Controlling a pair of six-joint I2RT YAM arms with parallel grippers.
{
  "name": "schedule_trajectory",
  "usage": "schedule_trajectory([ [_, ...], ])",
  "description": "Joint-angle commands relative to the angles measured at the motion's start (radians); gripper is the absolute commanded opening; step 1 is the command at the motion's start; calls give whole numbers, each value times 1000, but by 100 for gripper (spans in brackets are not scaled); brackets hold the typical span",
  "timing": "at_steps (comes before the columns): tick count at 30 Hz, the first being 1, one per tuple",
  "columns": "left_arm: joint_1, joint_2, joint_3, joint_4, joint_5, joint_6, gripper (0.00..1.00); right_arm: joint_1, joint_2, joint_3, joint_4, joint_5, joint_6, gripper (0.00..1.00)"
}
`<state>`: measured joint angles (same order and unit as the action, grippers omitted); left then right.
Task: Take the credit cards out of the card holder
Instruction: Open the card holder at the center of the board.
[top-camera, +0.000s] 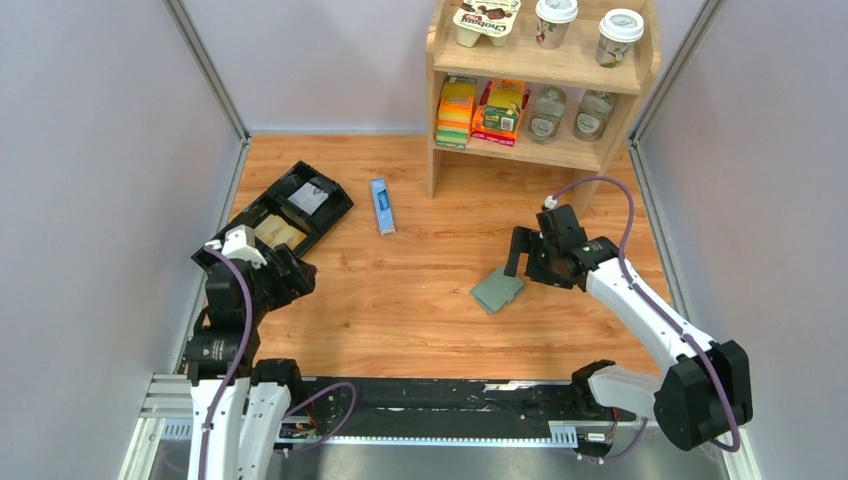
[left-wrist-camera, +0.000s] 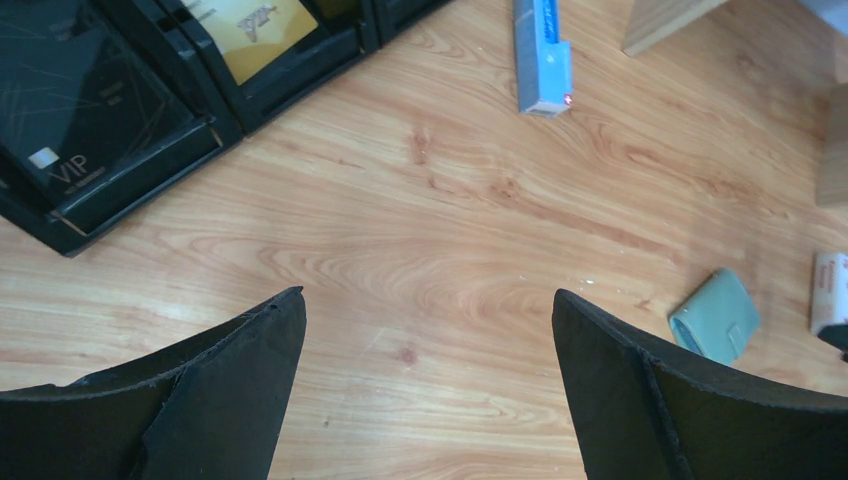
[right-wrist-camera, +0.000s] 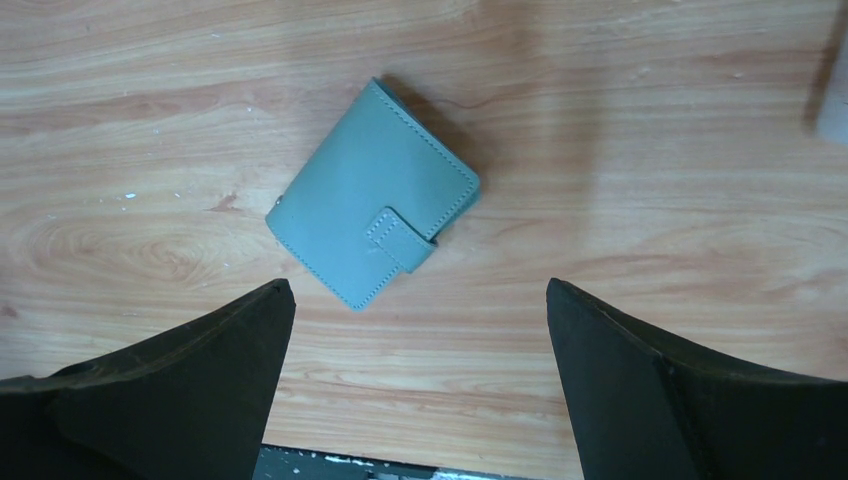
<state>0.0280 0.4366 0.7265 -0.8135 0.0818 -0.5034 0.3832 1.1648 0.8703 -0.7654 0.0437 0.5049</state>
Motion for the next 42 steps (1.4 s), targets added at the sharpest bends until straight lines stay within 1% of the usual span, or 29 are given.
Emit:
schedule_trajectory([
  [1, 6, -9, -15, 28, 75, 15, 100, -3, 41, -53, 144, -74, 78, 100],
  [4, 7, 8, -16, 31, 101, 20, 100, -10, 85, -79, 192, -77, 122, 99],
  [9, 6, 53, -13, 28, 122, 40, 99, -46, 134, -132, 264, -96, 162, 92],
  [13, 7, 76, -22, 42, 142, 42, 98, -104, 153, -206, 371, -226, 202, 83],
  [18, 6, 74, -27, 50, 134, 40, 98, -147, 171, -280, 455, -333, 213, 72],
  [20, 6, 71, -30, 50, 133, 40, 98, -165, 168, -315, 518, -388, 216, 68],
  [24, 7, 71, -30, 53, 128, 40, 98, -184, 179, -367, 572, -459, 225, 65],
  [29, 6, 71, -30, 51, 127, 42, 98, -193, 176, -412, 583, -495, 230, 64],
  [31, 6, 70, -32, 51, 127, 40, 98, -196, 162, -425, 583, -498, 228, 61],
  [33, 7, 70, -32, 53, 127, 40, 98, -196, 144, -435, 577, -486, 219, 53],
  [36, 6, 65, -32, 51, 125, 42, 98, -199, 125, -415, 548, -472, 196, 39],
  [38, 6, 65, -30, 50, 128, 42, 98, -199, 113, -393, 529, -472, 178, 32],
  [42, 6, 59, -29, 45, 130, 46, 98, -198, 89, -332, 454, -441, 130, 9],
])
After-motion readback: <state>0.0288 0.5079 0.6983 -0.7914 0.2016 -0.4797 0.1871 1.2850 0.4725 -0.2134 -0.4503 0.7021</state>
